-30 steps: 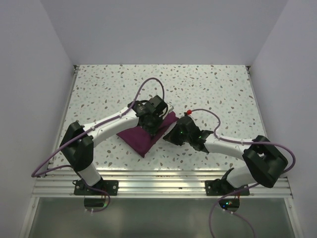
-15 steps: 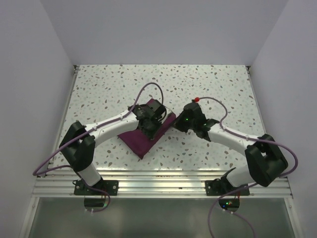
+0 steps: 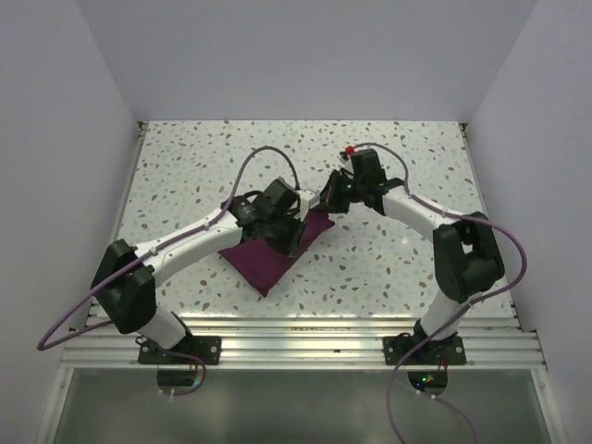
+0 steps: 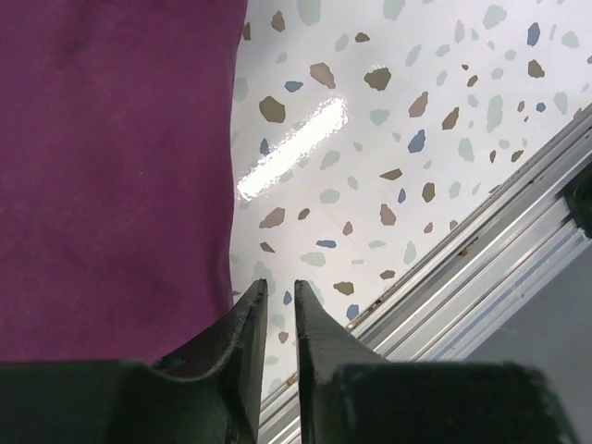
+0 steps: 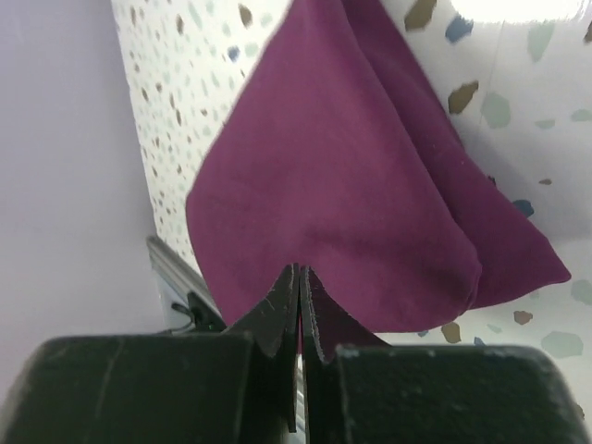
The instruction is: Prepare the surgical pack
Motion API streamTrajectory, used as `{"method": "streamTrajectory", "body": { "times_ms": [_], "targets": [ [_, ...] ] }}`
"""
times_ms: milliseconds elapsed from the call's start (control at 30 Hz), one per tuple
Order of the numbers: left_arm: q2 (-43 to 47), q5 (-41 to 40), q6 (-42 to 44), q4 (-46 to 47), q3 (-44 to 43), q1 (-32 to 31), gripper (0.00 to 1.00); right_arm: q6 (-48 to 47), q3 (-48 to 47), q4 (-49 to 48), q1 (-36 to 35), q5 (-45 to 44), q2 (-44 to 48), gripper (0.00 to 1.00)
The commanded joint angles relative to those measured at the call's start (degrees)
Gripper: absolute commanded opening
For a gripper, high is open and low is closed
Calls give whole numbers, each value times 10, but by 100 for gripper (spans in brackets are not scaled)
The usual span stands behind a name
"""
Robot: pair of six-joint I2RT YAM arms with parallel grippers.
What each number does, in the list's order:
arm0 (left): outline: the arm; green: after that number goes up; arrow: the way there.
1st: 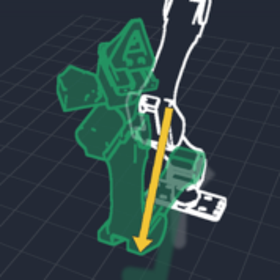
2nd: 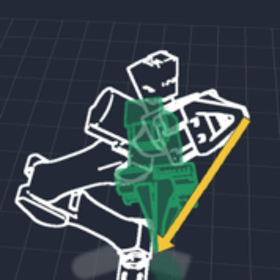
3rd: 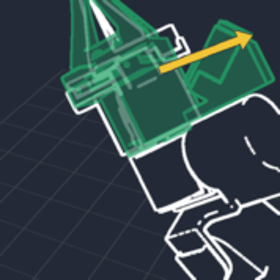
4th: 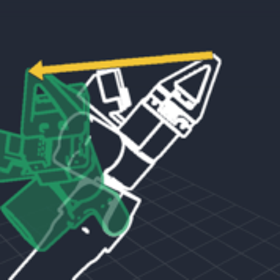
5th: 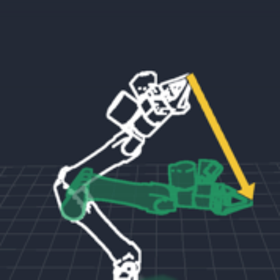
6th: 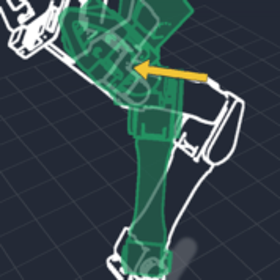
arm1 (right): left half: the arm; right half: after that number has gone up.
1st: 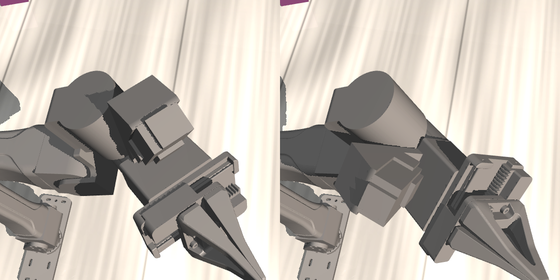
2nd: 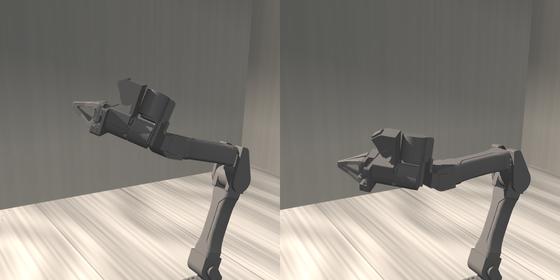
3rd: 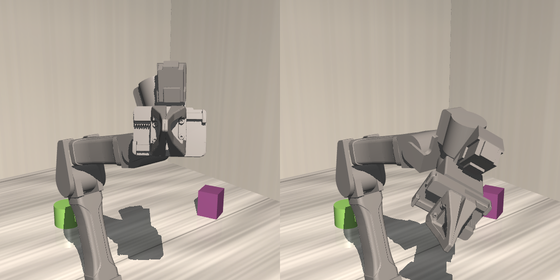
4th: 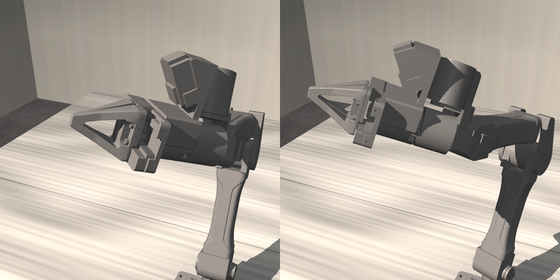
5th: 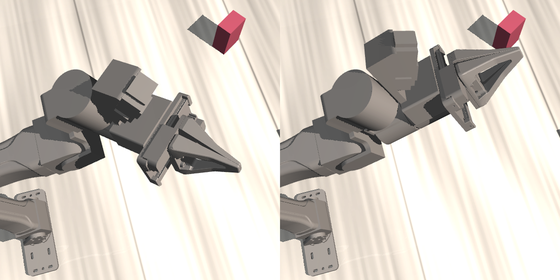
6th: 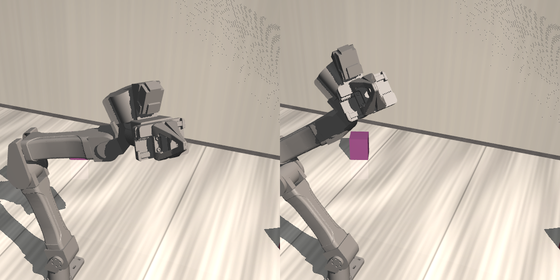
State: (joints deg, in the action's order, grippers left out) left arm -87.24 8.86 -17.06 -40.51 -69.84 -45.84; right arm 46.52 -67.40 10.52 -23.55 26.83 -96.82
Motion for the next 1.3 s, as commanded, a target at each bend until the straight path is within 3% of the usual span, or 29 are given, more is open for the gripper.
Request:
{"method": "streamTrajectory", "body": {
  "times_ms": [0,133,433,600,1000,1167,1267],
  "targets": [
    [-26,48,-35,68,28,11,20,-29,-2,-5,4,89,-45,0],
    [-35,54,-61,105,103,21,12,-35,55,-36,19,117,-53,0],
    [-47,45,-131,148,205,52,9,-107,107,12,93,116,-72,0],
    [-79,5,-106,133,187,66,9,-133,98,34,101,116,-77,0],
    [-208,-114,-29,79,26,123,8,-152,81,110,101,112,-6,0],
    [-162,-108,-33,62,22,122,9,-167,90,140,102,101,14,0],
    [-91,-91,-55,69,55,104,23,-176,90,160,101,88,28,0]
  ]
}}
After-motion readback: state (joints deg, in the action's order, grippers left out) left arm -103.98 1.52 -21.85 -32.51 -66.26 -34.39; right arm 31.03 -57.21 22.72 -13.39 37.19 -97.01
